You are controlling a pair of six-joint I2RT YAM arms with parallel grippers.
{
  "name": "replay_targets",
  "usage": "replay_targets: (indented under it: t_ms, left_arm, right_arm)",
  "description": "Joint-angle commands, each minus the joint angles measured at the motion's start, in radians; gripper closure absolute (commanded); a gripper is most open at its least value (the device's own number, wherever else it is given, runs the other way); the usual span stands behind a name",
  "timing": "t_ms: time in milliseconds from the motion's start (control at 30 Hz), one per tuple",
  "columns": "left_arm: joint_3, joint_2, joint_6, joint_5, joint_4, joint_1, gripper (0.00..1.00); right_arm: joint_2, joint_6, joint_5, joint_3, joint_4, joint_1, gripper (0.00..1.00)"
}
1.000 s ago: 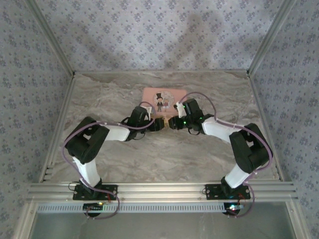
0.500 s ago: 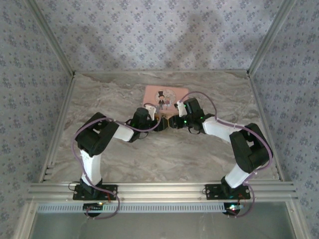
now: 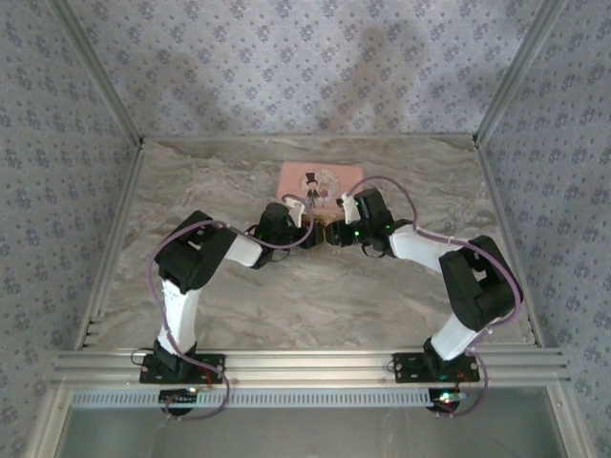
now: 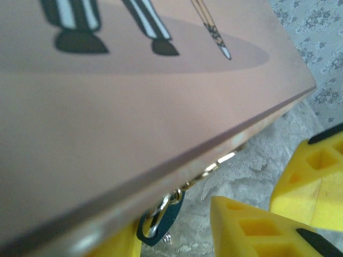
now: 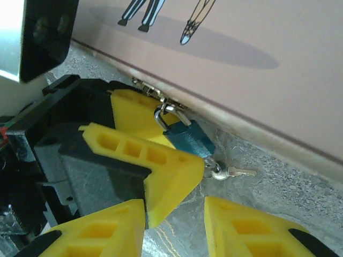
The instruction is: Unlock a padlock with a key
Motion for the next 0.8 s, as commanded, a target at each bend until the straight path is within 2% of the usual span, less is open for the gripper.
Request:
replay_targets:
  t_ms: [0,100,233,333,600,767]
  left_arm:
    - [0.030,0.024,-0.031,0.033,0.023,0.013,0.69]
    - [0.032,0.031,-0.059,0.029,0.040,0.023,0.71]
    - [0.036,0.034,-0.074,0.036,0.037,0.033,0.85]
    - [0.038,0.033,-0.095,0.044,0.035,0.039,0.89]
    - [0.049,0.020,-0.154,0.088,0.039,0.047,0.97]
    - [0.102,-0.011,-0.231,0.169,-0.088,0.055,1.00]
  right_arm:
    - [-0.027,0.014,-0.019,-0.025,0.011,-0.004,0.64]
    - [-0.034,0.017,-0.020,-0.036,0.012,-0.003,0.64]
    - [-0.063,0.022,-0.008,-0.060,0.013,-0.005,0.64]
    - [-0.096,0.015,0.006,-0.082,0.007,-0.006,0.64]
    - [-0.159,0.014,0.026,-0.128,0.004,-0.029,0.64]
    - [-0.167,-0.013,0.016,-0.134,0.018,-0.031,0.64]
